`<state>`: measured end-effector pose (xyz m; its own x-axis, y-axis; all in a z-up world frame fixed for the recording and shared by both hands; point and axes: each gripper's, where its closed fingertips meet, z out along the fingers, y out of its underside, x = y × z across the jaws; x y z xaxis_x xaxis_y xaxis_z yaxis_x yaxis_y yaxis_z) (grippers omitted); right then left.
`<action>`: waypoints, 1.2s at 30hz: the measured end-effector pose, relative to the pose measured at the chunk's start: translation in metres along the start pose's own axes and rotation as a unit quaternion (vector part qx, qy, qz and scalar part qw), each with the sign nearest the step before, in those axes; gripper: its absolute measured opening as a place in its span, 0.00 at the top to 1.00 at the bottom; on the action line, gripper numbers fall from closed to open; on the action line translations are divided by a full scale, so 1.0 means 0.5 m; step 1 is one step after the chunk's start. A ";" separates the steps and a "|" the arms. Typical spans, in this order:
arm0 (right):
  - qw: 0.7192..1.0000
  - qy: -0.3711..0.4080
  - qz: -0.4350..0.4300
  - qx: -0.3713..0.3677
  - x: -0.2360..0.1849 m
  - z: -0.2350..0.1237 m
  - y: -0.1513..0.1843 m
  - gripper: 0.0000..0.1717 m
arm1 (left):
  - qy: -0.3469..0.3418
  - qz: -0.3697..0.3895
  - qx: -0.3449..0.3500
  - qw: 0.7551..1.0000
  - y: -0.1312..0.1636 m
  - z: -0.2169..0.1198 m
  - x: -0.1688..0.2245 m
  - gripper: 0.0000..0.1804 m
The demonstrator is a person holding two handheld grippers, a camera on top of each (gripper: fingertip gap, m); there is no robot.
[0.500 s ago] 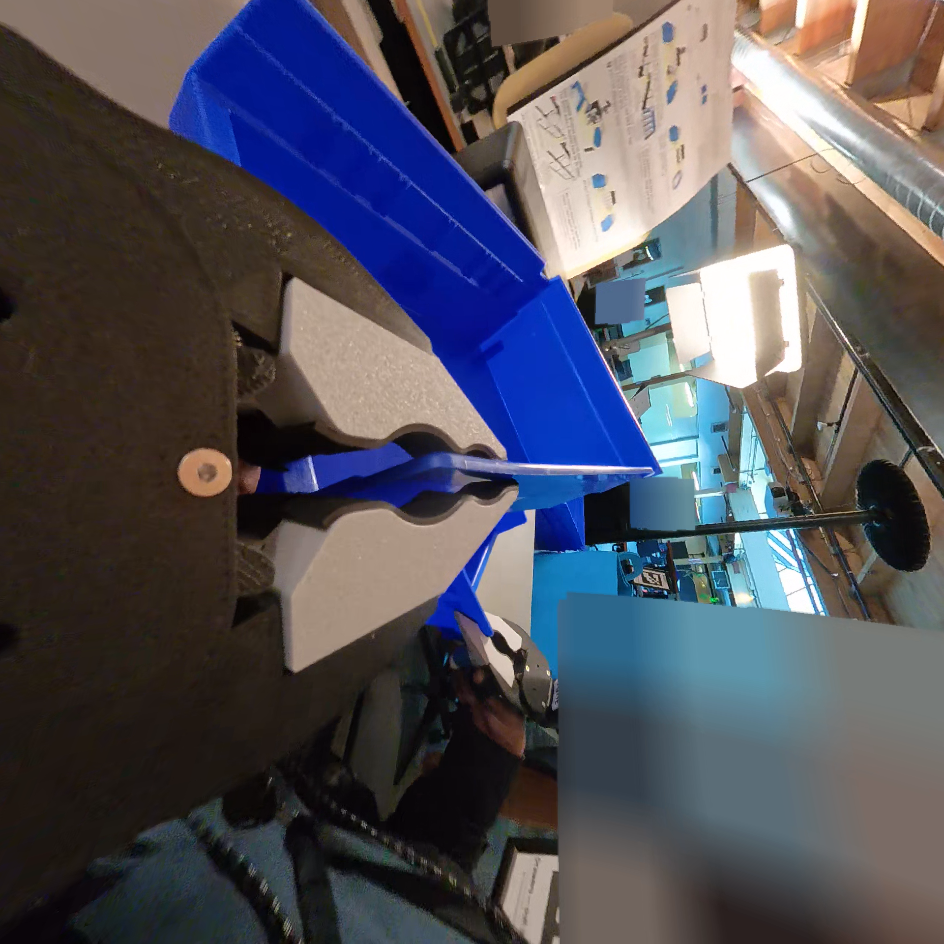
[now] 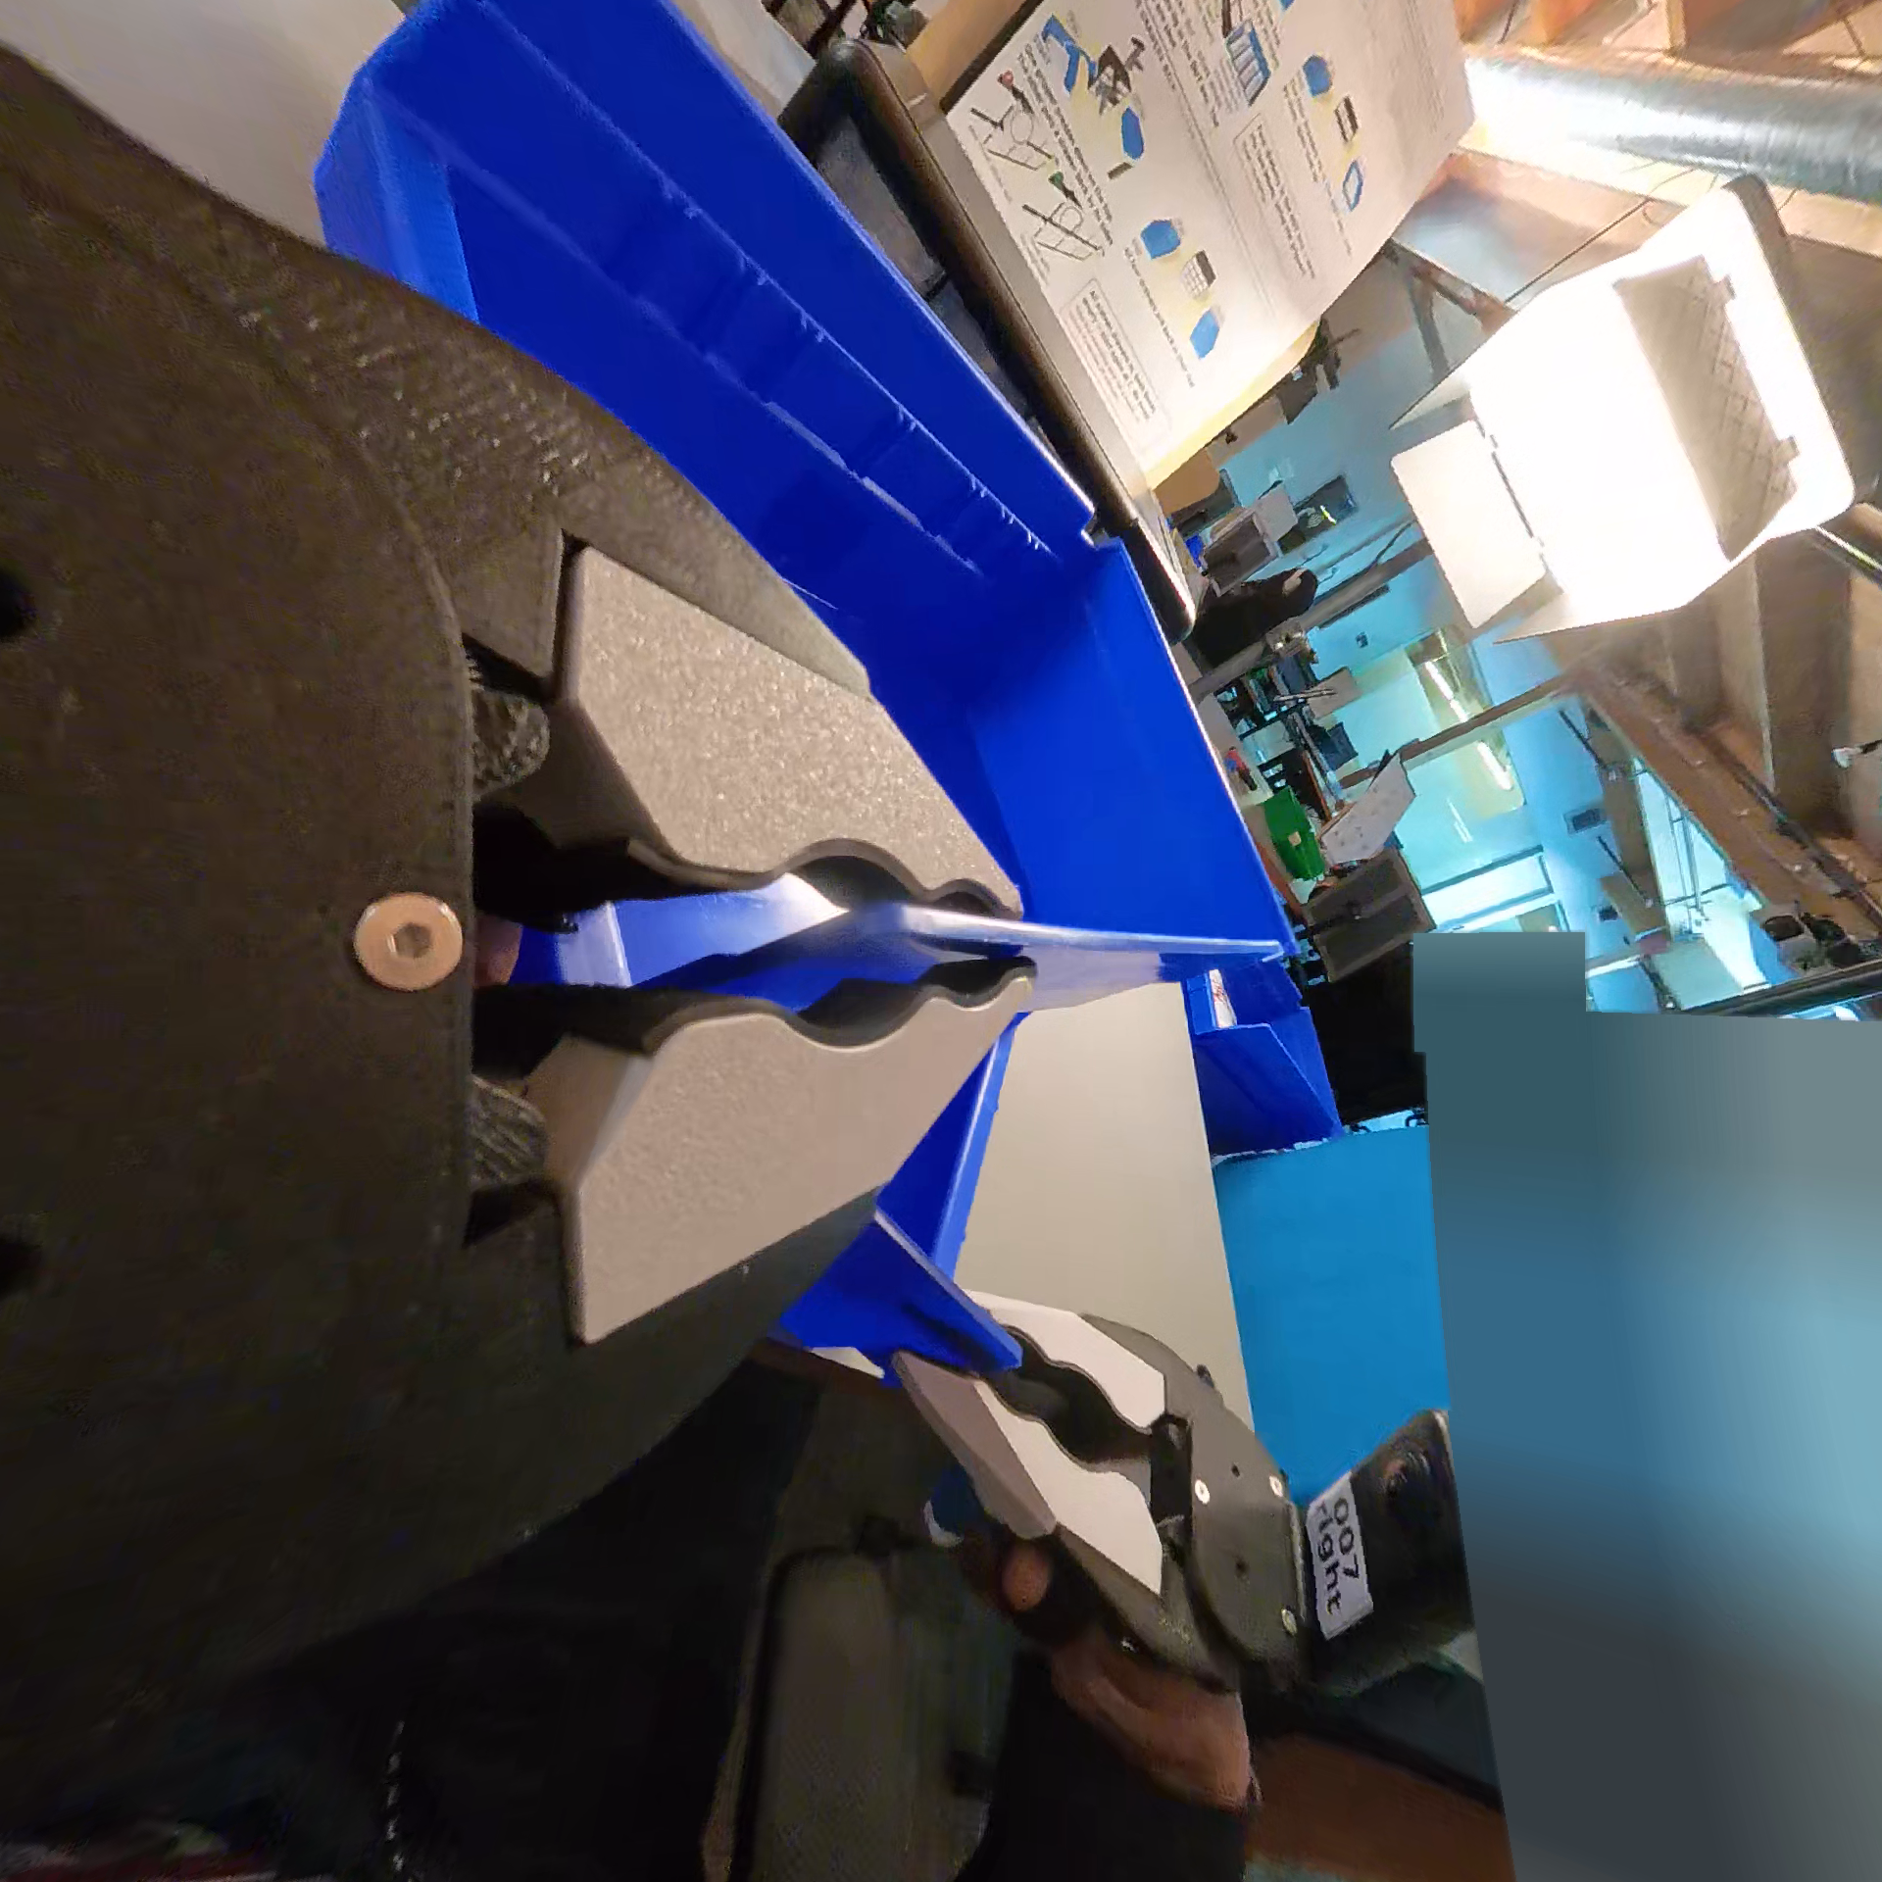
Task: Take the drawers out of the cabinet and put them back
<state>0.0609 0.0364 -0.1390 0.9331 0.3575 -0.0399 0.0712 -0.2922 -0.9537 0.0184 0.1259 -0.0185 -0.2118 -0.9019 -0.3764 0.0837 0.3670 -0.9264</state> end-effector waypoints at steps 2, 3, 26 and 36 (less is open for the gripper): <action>1.000 0.001 -0.003 0.005 -0.002 -0.012 -0.005 0.88 | 0.001 -0.013 0.013 1.000 -0.006 -0.001 0.000 0.97; 1.000 0.000 -0.004 0.008 -0.003 -0.018 -0.009 0.88 | 0.006 -0.025 0.025 0.999 -0.013 -0.006 0.001 0.93; 0.924 -0.052 -0.343 -0.158 0.071 0.037 -0.281 0.60 | -0.085 -0.308 -0.210 0.924 0.277 -0.157 -0.156 0.72; 0.877 -0.087 -0.372 -0.290 0.099 0.107 -0.208 0.79 | -0.053 -0.315 -0.207 0.925 0.291 -0.109 -0.152 0.90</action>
<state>0.0807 0.1318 -0.0578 0.4877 0.7557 0.4372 0.8525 -0.3042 -0.4251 -0.0064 0.2602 -0.1246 0.0063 -0.9758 0.2187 -0.4085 -0.2021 -0.8901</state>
